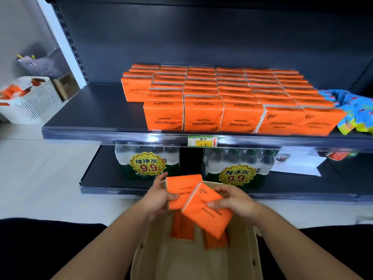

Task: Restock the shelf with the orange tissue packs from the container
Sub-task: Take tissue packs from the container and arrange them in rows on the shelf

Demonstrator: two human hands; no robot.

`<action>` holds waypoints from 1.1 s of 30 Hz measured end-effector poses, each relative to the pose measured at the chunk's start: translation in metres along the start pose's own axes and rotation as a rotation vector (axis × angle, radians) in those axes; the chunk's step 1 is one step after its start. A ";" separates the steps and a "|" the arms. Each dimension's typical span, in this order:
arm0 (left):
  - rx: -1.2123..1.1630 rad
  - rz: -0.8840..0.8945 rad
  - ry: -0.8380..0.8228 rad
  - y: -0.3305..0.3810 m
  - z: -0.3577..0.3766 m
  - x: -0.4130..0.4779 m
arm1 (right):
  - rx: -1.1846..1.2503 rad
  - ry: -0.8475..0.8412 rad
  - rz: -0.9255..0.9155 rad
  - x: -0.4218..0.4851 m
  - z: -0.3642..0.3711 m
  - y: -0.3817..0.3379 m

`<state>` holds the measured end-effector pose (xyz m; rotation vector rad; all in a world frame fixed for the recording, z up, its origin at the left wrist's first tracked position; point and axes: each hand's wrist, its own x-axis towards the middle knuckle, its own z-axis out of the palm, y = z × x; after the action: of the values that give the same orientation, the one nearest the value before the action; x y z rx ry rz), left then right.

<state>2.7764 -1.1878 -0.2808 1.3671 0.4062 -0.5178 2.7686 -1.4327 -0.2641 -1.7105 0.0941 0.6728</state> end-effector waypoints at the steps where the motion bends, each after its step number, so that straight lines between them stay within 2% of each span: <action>1: 0.048 0.034 -0.017 0.011 0.000 -0.004 | -0.066 0.004 -0.038 -0.003 0.000 -0.012; 8: 0.152 0.185 -0.135 0.064 0.012 -0.029 | -0.399 0.142 -0.244 -0.011 0.006 -0.072; 10: 0.117 0.212 -0.137 0.074 0.015 -0.035 | -0.400 0.177 -0.276 -0.013 0.007 -0.082; 15: 0.111 0.267 -0.164 0.088 0.021 -0.044 | -0.397 0.148 -0.355 -0.020 0.007 -0.096; 18: 0.093 0.295 -0.241 0.093 0.028 -0.052 | -0.391 0.174 -0.399 -0.020 0.008 -0.096; 21: 0.270 0.331 -0.333 0.095 0.031 -0.057 | -0.381 0.254 -0.460 -0.023 0.012 -0.101; 23: 0.404 0.364 -0.321 0.099 0.029 -0.061 | -0.399 0.353 -0.526 -0.025 0.016 -0.106; 25: 0.373 0.428 -0.278 0.108 0.024 -0.065 | -0.418 0.397 -0.590 -0.028 0.017 -0.113; 29: 0.169 0.559 -0.239 0.135 0.001 -0.075 | -0.304 0.207 -0.594 -0.030 0.017 -0.133; 31: 0.204 0.610 -0.236 0.150 -0.016 -0.082 | -0.356 0.145 -0.602 -0.027 0.023 -0.149; 33: 0.271 0.645 -0.225 0.163 -0.032 -0.090 | -0.416 0.151 -0.633 -0.022 0.035 -0.168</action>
<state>2.7965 -1.1261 -0.1034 1.5809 -0.3008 -0.1858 2.8059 -1.3630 -0.1105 -2.0382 -0.4965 0.0876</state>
